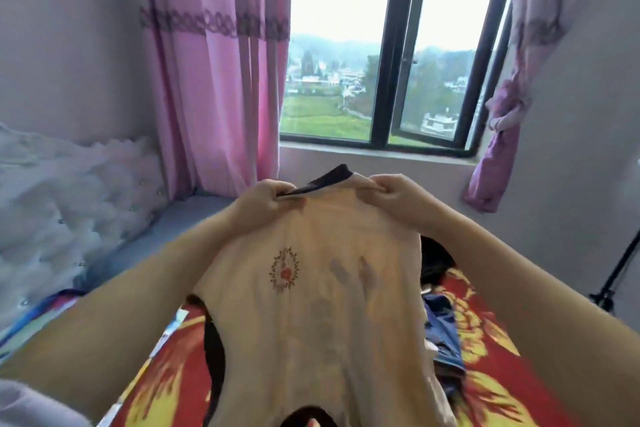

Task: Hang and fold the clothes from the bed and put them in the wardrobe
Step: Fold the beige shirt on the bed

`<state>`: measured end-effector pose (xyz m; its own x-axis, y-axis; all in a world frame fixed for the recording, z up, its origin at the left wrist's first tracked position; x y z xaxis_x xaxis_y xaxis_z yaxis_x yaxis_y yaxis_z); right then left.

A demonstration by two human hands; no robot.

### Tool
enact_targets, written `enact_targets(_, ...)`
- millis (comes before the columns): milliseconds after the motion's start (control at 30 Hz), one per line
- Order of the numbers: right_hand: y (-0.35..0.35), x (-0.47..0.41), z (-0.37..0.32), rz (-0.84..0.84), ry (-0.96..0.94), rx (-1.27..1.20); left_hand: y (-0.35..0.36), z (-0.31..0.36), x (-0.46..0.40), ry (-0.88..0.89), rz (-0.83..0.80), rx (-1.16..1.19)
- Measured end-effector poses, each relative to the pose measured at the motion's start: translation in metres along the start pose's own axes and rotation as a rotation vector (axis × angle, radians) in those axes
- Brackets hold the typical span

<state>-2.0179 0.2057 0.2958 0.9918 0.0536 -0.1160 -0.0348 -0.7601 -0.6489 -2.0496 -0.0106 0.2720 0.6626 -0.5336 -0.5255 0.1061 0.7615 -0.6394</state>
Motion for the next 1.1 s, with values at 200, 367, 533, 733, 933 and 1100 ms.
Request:
enact_targets(200, -0.035, 0.022, 0.038, -0.191, 0.25, 0.098, -0.069, -0.003, -0.007, 0.025, 0.048, -0.182)
enact_targets(367, -0.061, 0.022, 0.033, -0.03, 0.238, 0.111, -0.079, -0.041, -0.002, -0.098, -0.08, -0.332)
enact_targets(533, -0.046, 0.011, -0.039, 0.111, -0.064, 0.339, 0.001, 0.014, -0.032, 0.035, -0.351, -0.1)
enact_targets(733, -0.055, 0.002, -0.067, 0.148, -0.141, 0.54, 0.043, 0.046, -0.073, 0.159, -0.267, -0.077)
enact_targets(933, -0.07, 0.001, -0.044, 0.21, -0.057, 0.475, 0.027, 0.038, -0.078, 0.184, -0.239, -0.074)
enact_targets(1100, -0.12, 0.01, -0.054, 0.436, -0.168, 0.558, 0.06, -0.012, -0.052, -0.042, -0.224, 0.094)
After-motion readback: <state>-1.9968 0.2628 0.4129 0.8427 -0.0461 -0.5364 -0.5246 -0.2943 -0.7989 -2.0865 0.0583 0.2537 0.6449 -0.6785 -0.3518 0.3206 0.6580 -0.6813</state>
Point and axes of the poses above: each hand's wrist, its own x-axis away from the middle knuckle, its own y-axis out of the palm, z = x × y, the point moved 6 cm from there along -x, towards the middle knuckle, and after that the axes turned 15 degrees about y, right-handed, at the moved point
